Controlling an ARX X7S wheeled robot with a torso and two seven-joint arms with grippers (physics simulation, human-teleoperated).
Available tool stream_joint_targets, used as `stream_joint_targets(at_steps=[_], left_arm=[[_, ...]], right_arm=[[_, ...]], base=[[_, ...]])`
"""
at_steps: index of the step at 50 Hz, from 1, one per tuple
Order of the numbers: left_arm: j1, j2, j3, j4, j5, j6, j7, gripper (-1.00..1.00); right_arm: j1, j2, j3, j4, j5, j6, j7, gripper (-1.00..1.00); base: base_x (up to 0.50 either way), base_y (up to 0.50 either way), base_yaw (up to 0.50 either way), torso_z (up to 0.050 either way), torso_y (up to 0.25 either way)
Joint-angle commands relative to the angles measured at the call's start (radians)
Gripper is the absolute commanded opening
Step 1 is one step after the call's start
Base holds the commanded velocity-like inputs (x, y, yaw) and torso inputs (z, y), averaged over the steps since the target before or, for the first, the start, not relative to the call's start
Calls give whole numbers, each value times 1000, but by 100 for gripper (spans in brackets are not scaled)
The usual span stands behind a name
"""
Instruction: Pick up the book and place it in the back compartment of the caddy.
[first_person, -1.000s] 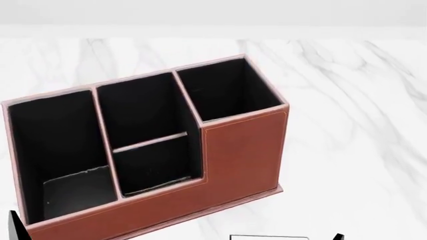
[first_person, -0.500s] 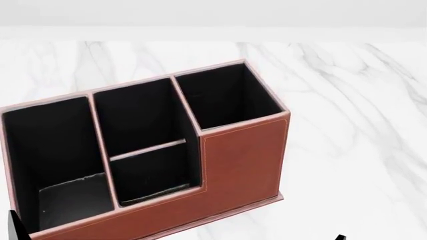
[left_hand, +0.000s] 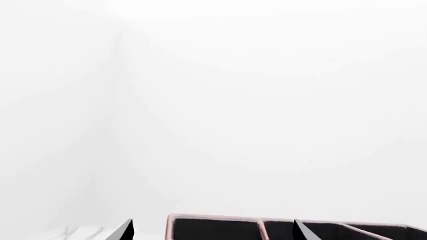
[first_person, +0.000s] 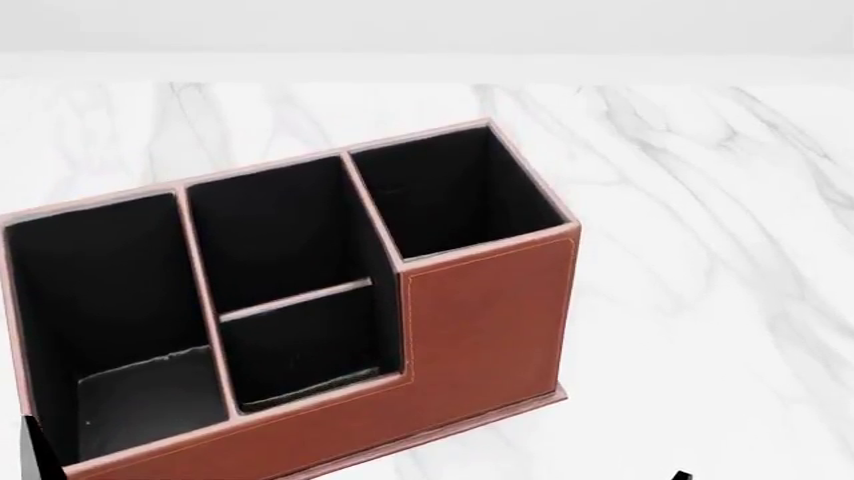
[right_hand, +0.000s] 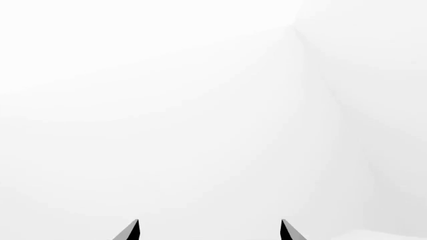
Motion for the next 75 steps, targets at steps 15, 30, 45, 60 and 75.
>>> stream_joint_targets(at_steps=[15,30,45,60,75], left_arm=[[-124,-138,48,73,-147,-291,145,100],[-260,-239,145,48,-325,-485,383,100],[-378,-235,252,-76,-344,-587,541,100],[-435,-219,329,-192,-408,-606,749,100],[-431,-213,355,-221,-465,-588,866,100]], right_arm=[[0,8,-8,-2,0,0,4,100],[4,7,-14,5,-6,-2,5,100],[6,8,-19,11,-9,-6,5,100],[14,7,-21,19,-12,-5,9,100],[27,6,-27,38,-17,1,11,100]], base=[[0,0,0,0,0],[0,0,0,0,0],[0,0,0,0,0],[0,0,0,0,0],[0,0,0,0,0]])
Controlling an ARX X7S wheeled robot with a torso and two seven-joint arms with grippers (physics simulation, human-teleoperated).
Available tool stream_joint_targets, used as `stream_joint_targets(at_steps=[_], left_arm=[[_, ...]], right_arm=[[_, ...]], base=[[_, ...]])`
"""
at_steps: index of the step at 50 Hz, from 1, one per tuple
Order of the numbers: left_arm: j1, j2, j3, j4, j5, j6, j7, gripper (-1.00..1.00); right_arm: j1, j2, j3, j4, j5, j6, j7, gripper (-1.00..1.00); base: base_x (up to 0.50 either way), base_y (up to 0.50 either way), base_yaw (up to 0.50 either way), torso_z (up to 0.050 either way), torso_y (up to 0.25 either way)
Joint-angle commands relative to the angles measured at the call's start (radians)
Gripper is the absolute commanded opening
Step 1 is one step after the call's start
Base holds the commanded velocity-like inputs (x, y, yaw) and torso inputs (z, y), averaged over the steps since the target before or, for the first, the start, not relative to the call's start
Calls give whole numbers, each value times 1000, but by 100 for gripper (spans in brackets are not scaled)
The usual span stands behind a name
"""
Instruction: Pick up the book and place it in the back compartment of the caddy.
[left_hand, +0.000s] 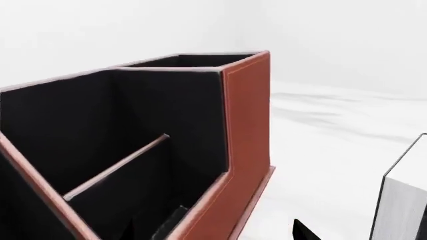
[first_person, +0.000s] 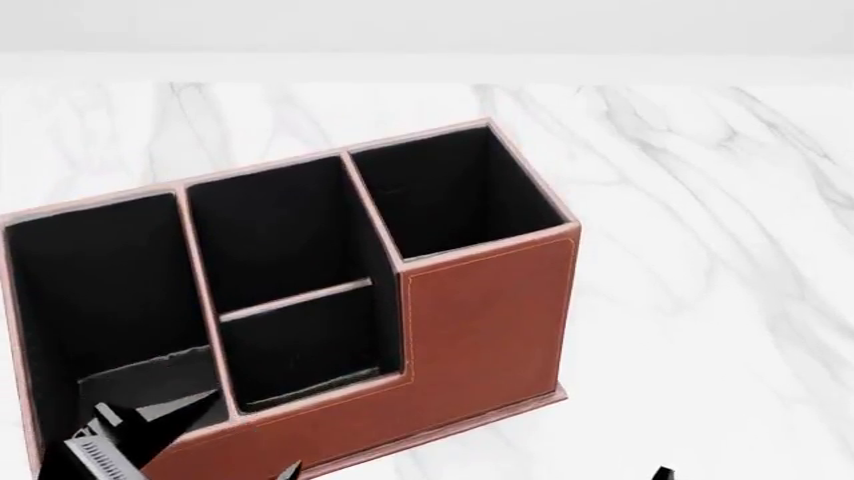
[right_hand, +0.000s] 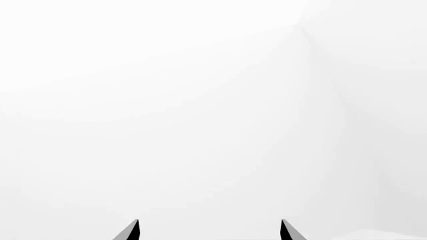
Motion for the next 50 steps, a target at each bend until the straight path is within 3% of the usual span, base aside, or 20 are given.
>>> stream_joint_targets(at_steps=[1,15,50], left_arm=[[-9,4,34,-31,-29,-2,91,100],[-5,-4,68,-13,-80,-19,192,100],[-41,31,155,-49,-54,-33,300,100]], right_arm=[[9,-1,-5,12,-4,4,1,100],[11,3,-7,13,-4,9,6,100],[21,6,-16,26,-11,10,15,100]], base=[[0,0,0,0,0],[0,0,0,0,0],[0,0,0,0,0]])
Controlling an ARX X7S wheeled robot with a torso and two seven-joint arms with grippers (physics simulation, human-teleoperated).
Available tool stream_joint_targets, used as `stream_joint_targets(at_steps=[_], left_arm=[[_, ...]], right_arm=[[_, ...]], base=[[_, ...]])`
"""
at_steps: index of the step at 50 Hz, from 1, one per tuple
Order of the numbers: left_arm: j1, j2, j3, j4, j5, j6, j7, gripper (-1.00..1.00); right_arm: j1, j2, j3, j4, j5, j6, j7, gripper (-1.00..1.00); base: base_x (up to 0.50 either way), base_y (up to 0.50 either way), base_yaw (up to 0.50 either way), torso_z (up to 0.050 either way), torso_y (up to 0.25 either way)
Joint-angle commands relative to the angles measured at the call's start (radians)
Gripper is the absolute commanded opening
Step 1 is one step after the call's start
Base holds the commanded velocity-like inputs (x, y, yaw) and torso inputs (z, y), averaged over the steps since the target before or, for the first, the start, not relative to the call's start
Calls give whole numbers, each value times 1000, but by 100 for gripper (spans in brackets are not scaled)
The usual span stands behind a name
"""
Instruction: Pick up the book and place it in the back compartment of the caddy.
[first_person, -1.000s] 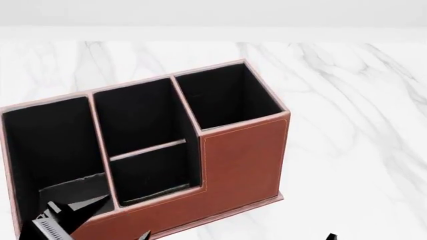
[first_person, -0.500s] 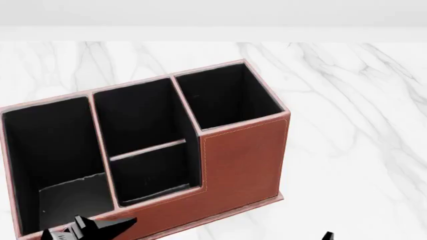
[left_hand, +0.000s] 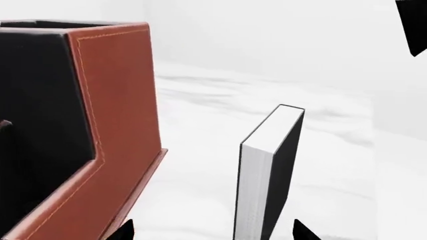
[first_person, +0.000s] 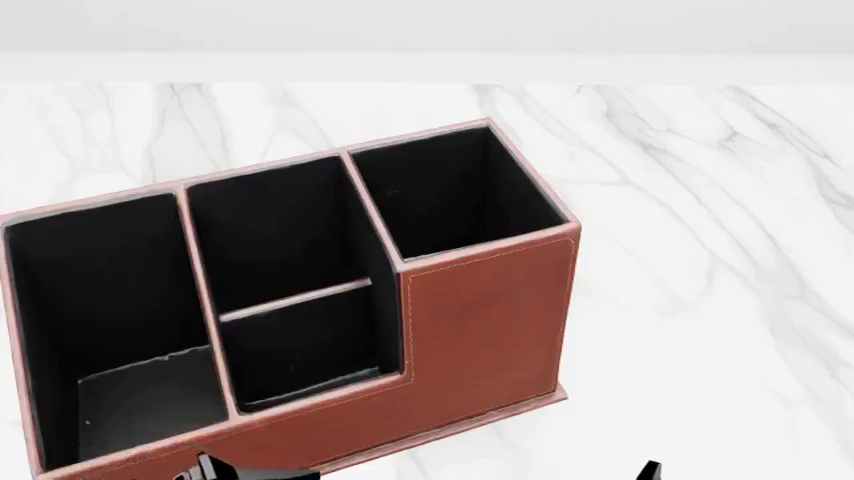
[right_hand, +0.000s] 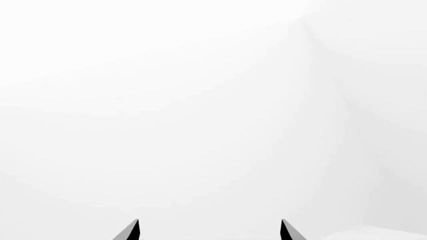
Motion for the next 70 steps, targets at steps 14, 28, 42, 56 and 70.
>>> stream_joint_targets(at_steps=[14,28,42,56,70], left_arm=[[-61,62,42,-93,25,-10,46,100],[-120,118,54,-197,37,-13,69,100],[-157,175,77,-290,53,3,105,100],[-182,194,87,-298,57,-11,102,100],[-212,238,110,-357,83,-10,100,100]], right_arm=[[2,4,-6,4,2,-6,4,100],[2,7,-11,3,-1,-3,6,100],[4,10,-14,4,1,-2,9,100],[3,10,-18,5,-3,-4,10,100],[3,12,-21,5,-3,-2,12,100]], base=[[0,0,0,0,0],[0,0,0,0,0],[0,0,0,0,0],[0,0,0,0,0],[0,0,0,0,0]])
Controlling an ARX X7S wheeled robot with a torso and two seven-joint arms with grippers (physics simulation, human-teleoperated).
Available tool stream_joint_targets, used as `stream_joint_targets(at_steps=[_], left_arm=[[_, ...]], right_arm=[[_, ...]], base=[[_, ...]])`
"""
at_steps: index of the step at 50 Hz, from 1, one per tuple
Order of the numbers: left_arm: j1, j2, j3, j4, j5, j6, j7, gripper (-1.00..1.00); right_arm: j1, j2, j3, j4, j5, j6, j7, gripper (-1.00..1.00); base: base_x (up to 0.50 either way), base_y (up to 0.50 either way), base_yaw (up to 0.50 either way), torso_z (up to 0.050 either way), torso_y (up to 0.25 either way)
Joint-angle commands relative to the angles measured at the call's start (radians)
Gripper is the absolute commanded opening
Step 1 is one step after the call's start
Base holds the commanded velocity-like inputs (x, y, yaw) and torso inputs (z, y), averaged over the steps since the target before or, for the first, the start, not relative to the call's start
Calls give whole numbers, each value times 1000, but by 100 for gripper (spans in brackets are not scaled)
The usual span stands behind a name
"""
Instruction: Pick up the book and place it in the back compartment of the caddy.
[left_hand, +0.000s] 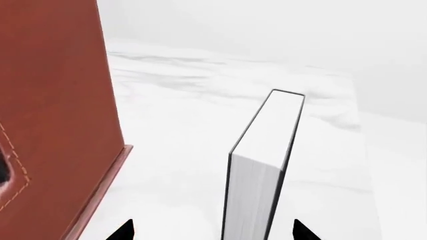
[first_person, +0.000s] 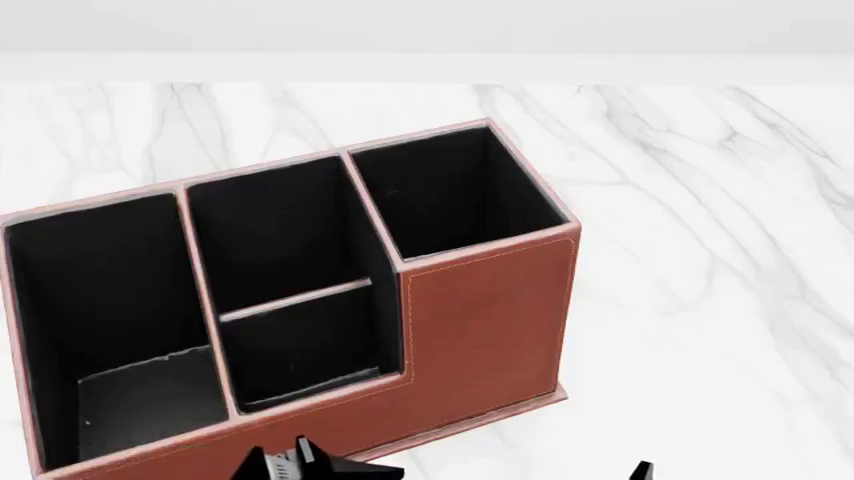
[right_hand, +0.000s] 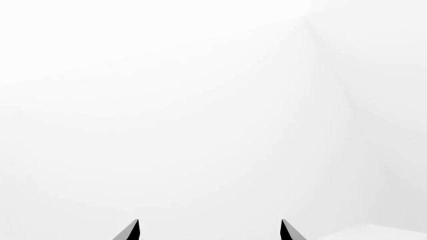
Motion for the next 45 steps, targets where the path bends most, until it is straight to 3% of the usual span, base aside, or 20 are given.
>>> stream_joint_targets(at_steps=[1,45], left_arm=[[-23,31,14,-41,14,1,1,100],[-73,136,62,-177,42,33,24,100]], right_arm=[[0,2,-3,-1,0,1,1,100],[1,5,-6,0,3,-1,2,100]], base=[[0,0,0,0,0],[0,0,0,0,0]])
